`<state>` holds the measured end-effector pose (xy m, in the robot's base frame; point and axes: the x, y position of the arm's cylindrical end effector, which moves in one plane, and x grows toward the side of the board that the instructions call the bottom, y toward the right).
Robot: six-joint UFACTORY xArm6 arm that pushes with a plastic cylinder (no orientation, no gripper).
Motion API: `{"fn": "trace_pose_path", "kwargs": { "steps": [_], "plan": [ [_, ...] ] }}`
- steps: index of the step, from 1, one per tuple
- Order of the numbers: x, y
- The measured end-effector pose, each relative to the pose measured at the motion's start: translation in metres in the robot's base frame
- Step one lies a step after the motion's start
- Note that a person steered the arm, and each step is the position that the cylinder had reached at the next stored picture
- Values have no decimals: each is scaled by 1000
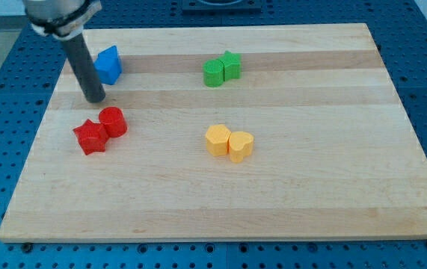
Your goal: Push the red star towards the red circle
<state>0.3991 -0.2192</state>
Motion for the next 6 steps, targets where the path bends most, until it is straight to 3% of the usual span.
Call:
{"fn": "trace_pose_path", "kwargs": {
  "steps": [2,4,6],
  "plan": [
    [97,-7],
    [152,-5],
    [142,14]
  ]
}}
